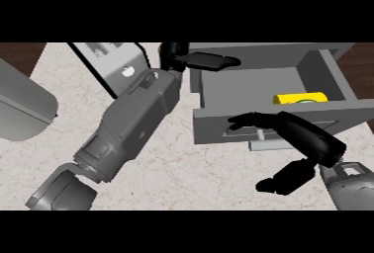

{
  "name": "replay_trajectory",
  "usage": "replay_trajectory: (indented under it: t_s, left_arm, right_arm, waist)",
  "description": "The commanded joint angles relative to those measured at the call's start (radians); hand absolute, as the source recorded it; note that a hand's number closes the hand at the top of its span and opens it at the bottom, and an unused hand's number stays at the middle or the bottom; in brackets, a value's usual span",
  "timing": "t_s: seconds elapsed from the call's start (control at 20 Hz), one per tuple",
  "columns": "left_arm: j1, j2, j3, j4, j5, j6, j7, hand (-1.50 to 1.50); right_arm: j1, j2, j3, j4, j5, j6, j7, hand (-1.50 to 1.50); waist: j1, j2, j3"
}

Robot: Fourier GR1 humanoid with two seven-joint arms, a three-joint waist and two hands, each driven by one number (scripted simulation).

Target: Pick up the cup, place it into the drawer and close the drawer

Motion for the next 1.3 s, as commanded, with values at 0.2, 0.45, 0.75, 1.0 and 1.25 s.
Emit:
replay_trajectory:
  t_s: [0.2, 0.45, 0.75, 1.0, 1.25]
  left_arm:
    - [0.113, 0.022, 0.030, -0.056, 0.014, -0.079, -0.053, -1.50]
    - [0.159, 0.028, 0.024, -0.136, 0.006, -0.049, -0.040, -1.50]
    - [0.250, 0.077, 0.020, -0.198, 0.015, -0.132, -0.038, -1.50]
    - [0.302, 0.143, 0.029, -0.245, 0.034, -0.199, -0.003, -1.50]
    - [0.312, 0.171, 0.020, -0.302, 0.034, -0.209, 0.039, -1.50]
  right_arm:
    - [-0.007, 0.024, 0.112, 0.356, 0.289, -0.127, -0.186, -1.50]
    - [-0.179, 0.069, 0.111, 0.705, 0.382, -0.190, -0.277, 1.50]
    - [-0.319, 0.116, 0.018, 1.004, 0.395, -0.350, -0.460, 1.50]
    - [-0.465, 0.050, -0.113, 1.136, 0.338, -0.372, -0.522, 1.50]
    - [-0.610, 0.018, -0.192, 1.244, 0.312, -0.400, -0.487, 1.50]
  waist:
    - [0.082, -0.010, 0.000]
    - [0.116, -0.011, 0.001]
    - [0.159, 0.001, 0.003]
    - [0.193, 0.014, 0.004]
    - [0.219, 0.015, 0.004]
